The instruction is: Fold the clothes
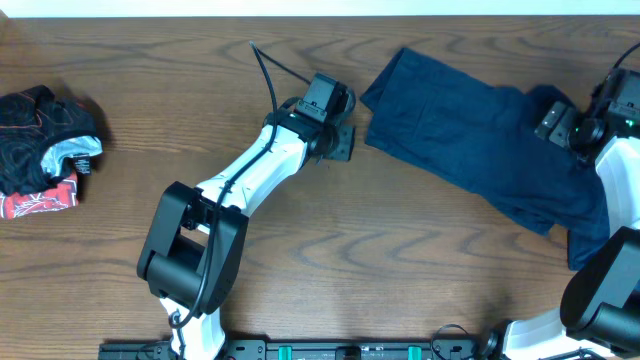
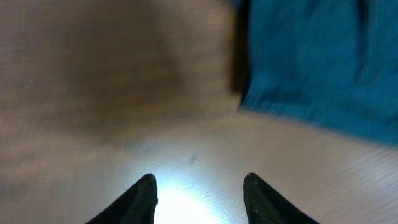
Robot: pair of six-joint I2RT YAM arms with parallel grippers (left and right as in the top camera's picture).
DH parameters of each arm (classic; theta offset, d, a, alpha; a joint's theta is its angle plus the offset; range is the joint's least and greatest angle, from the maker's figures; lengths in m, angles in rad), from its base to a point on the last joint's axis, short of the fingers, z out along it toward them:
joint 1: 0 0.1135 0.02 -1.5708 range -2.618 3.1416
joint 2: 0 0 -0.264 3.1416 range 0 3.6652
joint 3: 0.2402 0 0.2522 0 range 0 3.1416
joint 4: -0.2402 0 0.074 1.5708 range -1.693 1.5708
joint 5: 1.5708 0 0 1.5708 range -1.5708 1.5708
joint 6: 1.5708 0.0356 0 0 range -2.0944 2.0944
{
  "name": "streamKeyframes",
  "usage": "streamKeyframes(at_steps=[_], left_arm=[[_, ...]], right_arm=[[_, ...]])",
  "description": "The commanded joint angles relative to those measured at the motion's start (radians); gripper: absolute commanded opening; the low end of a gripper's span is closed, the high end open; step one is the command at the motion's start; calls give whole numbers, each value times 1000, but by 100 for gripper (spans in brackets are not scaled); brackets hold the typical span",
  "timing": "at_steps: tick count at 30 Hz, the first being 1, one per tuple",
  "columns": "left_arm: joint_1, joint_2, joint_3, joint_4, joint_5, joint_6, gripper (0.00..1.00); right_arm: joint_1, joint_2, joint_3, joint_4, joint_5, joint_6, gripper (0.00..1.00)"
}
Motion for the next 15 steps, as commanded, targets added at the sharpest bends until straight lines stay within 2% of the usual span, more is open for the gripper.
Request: streamKeyframes(at_steps=[1, 4, 9, 15], left_arm=[[5, 48, 16, 64, 55, -10, 52], [10, 108, 16, 146, 127, -24, 54], [21, 194, 16, 225, 140, -78, 55], [57, 236, 16, 299, 240, -132, 57]], right_arm=[[47, -11, 78, -37, -173, 23, 99], [119, -39, 158, -129, -237, 21, 99], [236, -101, 294, -271, -240, -8, 99], [301, -208, 398, -354, -219, -15, 99]])
